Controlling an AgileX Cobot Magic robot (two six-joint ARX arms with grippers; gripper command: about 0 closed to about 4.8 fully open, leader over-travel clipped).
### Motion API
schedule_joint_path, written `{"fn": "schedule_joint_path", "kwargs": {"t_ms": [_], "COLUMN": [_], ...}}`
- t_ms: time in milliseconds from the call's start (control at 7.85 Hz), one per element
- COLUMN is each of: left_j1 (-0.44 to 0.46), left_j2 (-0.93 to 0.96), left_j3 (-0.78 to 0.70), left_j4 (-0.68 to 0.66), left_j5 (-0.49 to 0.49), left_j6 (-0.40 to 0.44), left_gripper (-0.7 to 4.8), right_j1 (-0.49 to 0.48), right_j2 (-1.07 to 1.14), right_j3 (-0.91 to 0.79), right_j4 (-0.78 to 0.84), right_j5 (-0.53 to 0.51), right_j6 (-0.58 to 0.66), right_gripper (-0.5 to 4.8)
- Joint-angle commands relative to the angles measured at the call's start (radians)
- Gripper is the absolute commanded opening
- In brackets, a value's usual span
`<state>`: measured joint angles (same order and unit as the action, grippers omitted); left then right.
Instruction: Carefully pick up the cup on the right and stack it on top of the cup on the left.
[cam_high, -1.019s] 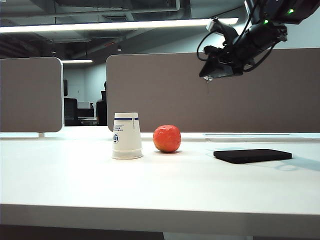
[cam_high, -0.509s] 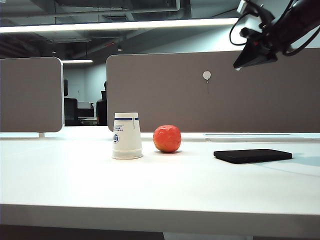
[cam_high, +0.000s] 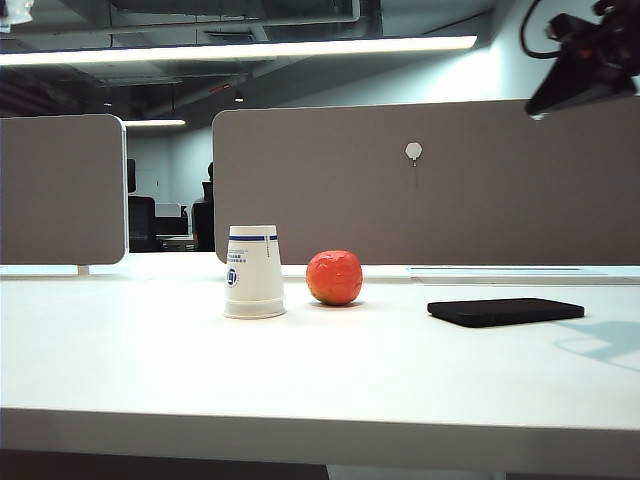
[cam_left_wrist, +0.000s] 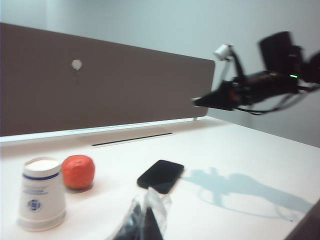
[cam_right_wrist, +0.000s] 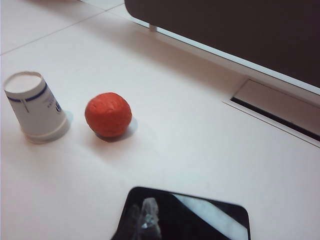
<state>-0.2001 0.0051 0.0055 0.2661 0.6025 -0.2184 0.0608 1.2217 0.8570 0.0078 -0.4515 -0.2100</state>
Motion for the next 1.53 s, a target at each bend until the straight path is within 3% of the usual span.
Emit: {"fn": "schedule_joint_path", "kwargs": {"t_ms": [127,382,637,764,1528], "left_j1": [0.000,0.000,0.000,0.000,0.000], "left_j2": [0.000,0.000,0.000,0.000,0.000], "left_j3": [0.002,0.002,0.002,0.002,0.002], "left_j4": [-0.031,-0.050,-0.062,-0.069,-0.079], "left_j5": [-0.095,-0.133,-0.139,-0.168,-0.180], "left_j6": [0.000,0.000,0.001,0.001,0.001], "left_gripper": [-0.05,-0.05,-0.05,-0.05,-0.05], "right_j1": [-0.001,-0.001,-0.001,-0.001,-0.002], "right_j2": [-0.497,-0.635,-0.704,-0.803,-0.910], "right_j3": [-0.458,-0.549,-0.607,-0.742,-0.819], "right_j4": [0.301,0.302,0.302,0.305,0.291], "right_j5": [0.269,0.357,0.372,0.442,0.483], "right_j6": [0.172,0.185,0.215,0.232,0.188], "right_gripper": [-0.06,-0.06,-0.06,-0.06,-0.06]}}
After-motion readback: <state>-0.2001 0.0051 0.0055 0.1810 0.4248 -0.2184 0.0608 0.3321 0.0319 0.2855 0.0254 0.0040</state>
